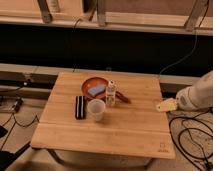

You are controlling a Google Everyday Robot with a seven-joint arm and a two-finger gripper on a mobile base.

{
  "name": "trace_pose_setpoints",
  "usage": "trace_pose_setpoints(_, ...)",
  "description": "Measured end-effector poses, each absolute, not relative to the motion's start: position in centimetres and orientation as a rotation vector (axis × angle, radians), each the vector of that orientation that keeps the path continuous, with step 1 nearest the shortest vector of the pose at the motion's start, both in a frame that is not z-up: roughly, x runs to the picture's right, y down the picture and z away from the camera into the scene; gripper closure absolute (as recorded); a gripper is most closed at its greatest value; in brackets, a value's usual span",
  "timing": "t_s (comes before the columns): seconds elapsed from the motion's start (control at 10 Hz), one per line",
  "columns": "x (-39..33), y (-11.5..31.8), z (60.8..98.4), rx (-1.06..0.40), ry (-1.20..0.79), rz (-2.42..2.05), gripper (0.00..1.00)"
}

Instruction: Knock the bottle over

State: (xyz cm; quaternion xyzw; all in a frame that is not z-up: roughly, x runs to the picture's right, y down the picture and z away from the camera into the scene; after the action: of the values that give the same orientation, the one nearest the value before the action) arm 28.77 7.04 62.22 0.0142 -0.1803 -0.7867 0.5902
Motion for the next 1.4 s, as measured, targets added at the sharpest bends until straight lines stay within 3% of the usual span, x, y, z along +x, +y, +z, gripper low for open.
trace_pose_setpoints(0.6, 28.8, 7.0, 62.2, 0.033, -0.420, -1.831, 0.21)
trace_pose_setpoints(0.8, 28.8, 7.0, 62.2, 0.033, -0.420, -1.831, 0.35)
trace_pose_setpoints(1.4, 27.8, 6.8, 63.0, 0.014, -0.444, -1.866, 0.95)
